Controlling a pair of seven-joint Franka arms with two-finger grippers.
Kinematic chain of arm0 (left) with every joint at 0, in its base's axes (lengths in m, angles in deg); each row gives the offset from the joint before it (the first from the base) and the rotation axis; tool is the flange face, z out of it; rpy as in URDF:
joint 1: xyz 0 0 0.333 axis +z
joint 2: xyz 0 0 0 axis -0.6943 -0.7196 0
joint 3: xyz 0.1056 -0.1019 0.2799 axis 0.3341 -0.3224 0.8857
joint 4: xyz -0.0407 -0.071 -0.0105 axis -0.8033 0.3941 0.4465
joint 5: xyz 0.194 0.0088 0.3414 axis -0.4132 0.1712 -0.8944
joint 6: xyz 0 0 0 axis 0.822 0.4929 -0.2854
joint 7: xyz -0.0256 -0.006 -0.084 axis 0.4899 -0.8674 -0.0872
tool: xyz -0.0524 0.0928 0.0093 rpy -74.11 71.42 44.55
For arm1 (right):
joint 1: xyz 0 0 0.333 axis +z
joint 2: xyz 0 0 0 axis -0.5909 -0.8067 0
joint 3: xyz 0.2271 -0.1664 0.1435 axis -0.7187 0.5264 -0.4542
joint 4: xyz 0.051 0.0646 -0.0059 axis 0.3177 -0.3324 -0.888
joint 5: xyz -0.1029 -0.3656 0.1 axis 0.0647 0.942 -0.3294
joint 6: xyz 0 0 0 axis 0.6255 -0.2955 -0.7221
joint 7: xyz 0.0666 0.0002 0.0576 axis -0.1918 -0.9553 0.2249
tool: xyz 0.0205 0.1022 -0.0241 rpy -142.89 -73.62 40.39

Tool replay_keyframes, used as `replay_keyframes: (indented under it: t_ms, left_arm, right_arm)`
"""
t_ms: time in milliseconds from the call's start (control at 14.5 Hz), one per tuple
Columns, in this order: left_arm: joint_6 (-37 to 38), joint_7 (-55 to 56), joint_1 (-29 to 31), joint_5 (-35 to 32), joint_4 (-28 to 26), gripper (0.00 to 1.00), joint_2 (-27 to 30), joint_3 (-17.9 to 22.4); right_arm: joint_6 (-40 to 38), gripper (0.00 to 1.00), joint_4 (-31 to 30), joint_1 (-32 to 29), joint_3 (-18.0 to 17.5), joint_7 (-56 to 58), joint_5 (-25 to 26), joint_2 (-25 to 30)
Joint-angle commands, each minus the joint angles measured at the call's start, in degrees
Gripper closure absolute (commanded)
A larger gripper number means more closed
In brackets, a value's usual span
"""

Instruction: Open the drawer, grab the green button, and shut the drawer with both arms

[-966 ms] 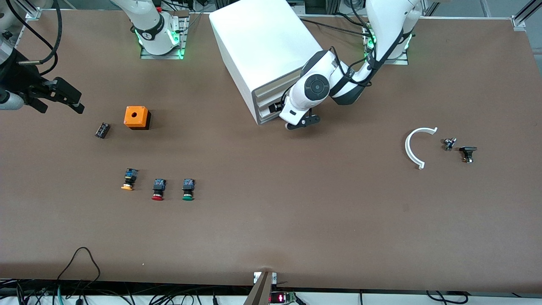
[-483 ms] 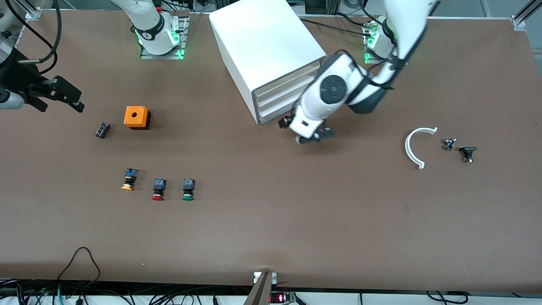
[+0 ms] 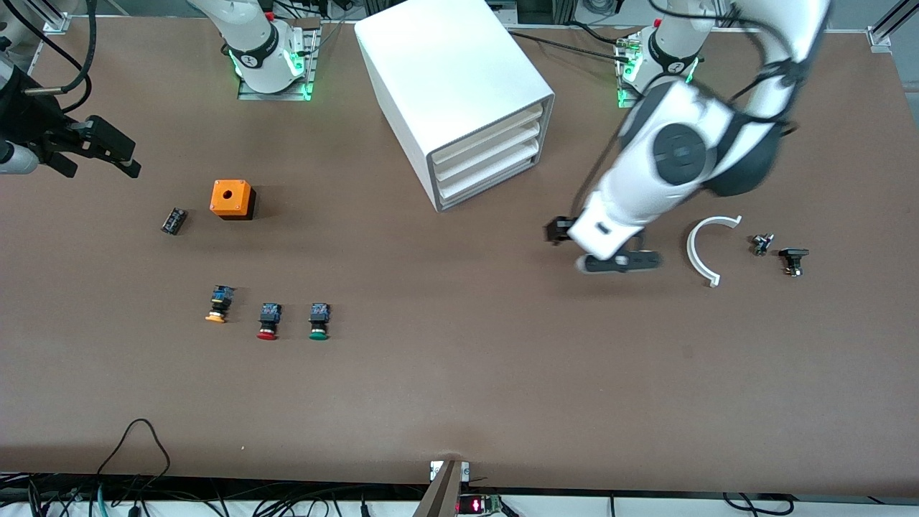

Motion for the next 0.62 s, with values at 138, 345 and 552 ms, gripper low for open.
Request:
replay_keyframes:
  t_ms: [138, 345, 552]
  left_arm:
    - [11.3, -14.2, 2.8, -0.2, -0.9, 0.00, 11.4, 7.9]
    - [16.0, -20.3, 2.0, -0.3, -1.0, 0.00, 16.0, 14.6]
    - [15.7, -26.2, 0.1, -0.2, -1.8, 0.00, 17.7, 20.3]
  right_arm:
    - [-1.3, 0.01, 1.5, 0.0, -0.1, 0.4, -0.1, -0.7]
    - [-1.4, 0.01, 1.5, 0.0, -0.1, 0.2, -0.1, -0.7]
    - [-1.4, 0.01, 1.5, 0.0, -0.1, 0.5, 0.1, -0.7]
